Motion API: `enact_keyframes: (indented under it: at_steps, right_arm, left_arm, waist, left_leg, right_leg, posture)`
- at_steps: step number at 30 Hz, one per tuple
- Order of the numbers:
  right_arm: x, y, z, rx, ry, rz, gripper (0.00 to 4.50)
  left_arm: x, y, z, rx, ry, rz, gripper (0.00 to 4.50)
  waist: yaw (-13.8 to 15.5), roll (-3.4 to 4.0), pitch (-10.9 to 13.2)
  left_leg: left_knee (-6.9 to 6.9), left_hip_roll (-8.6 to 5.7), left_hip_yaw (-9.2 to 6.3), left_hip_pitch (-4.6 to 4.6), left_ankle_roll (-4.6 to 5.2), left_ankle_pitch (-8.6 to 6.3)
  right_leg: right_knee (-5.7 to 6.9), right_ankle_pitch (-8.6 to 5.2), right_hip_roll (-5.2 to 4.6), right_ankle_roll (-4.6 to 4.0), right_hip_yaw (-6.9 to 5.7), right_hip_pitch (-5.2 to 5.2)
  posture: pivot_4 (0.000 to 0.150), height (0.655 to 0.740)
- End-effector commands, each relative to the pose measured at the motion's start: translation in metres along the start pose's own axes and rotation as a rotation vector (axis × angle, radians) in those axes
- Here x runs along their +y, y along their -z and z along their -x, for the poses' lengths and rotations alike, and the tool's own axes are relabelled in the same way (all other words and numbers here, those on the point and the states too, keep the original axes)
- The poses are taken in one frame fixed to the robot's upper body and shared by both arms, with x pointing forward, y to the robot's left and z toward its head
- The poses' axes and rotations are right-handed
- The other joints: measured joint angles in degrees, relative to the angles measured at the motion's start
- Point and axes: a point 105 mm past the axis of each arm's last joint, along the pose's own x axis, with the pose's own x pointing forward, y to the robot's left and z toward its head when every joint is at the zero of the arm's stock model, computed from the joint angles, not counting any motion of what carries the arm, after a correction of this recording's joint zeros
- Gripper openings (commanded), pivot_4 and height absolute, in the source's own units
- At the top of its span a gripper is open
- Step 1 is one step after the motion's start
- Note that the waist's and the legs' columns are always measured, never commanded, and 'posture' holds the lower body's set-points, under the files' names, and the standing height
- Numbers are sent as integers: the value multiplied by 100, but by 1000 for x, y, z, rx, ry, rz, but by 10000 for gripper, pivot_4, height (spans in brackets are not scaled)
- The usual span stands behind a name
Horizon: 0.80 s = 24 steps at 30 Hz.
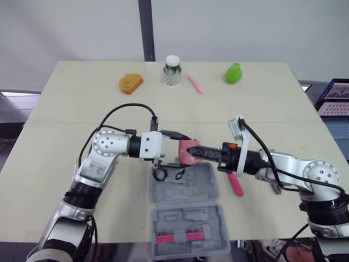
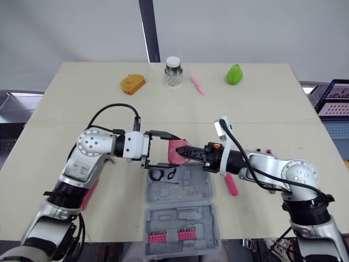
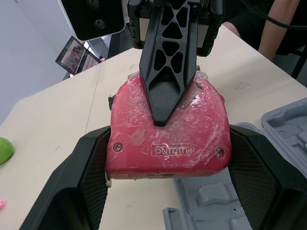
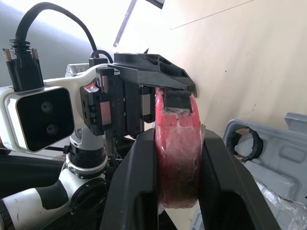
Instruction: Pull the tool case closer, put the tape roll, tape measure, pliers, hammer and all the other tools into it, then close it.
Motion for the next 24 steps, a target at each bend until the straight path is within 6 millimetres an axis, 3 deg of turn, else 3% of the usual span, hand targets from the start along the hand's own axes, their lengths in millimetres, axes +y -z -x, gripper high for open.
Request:
enact_keyframes:
  at_steps: [1, 3, 9, 14, 18, 24]
  right_arm:
    - [17, 1, 0, 2, -75, 35, 4868]
    - [17, 1, 0, 1, -74, 33, 4868]
    - [16, 2, 2, 3, -76, 31, 4868]
    - [11, 4, 12, 6, -55, 27, 4868]
    - [2, 6, 31, 27, -15, 26, 4868]
    - [-10, 9, 63, 77, 73, 22, 4868]
  left_arm:
    - [3, -6, -1, -17, -9, 36, 35297]
    - [3, -6, 1, -20, -1, 66, 44457]
    - [4, -8, 7, -23, -16, 62, 44833]
    - [-1, -13, 31, -57, -36, 153, 44833]
    - [-13, -20, 60, -82, -46, 263, 44833]
    - [-30, -23, 76, -108, -68, 310, 44833]
  waist:
    - [0, 0, 0]
    - [-2, 0, 0]
    - [1, 0, 0]
    - [-14, 0, 0]
    - [-22, 1, 1]
    - [22, 1, 1]
  left_leg:
    - [0, 0, 0, 0, 0, 0]
    - [0, 0, 1, 0, 0, 0]
    - [0, 0, 1, -1, -1, 0]
    - [-2, 1, 1, -1, -1, 0]
    - [-2, 3, -1, -2, -1, 0]
    - [1, -2, -2, -1, 1, 0]
  right_leg:
    - [0, 0, 0, 0, 0, 0]
    - [1, 0, 0, 0, 1, 0]
    - [2, 0, 0, 0, 2, -3]
    - [2, 0, 0, 0, 4, -5]
    - [0, 0, 0, -1, 5, -6]
    - [-1, 0, -6, -1, 8, 0]
  posture:
    - [1500, 6950]
    - [1500, 6950]
    - [1500, 6950]
    - [1500, 6950]
    - [1500, 6950]
    - [1500, 6950]
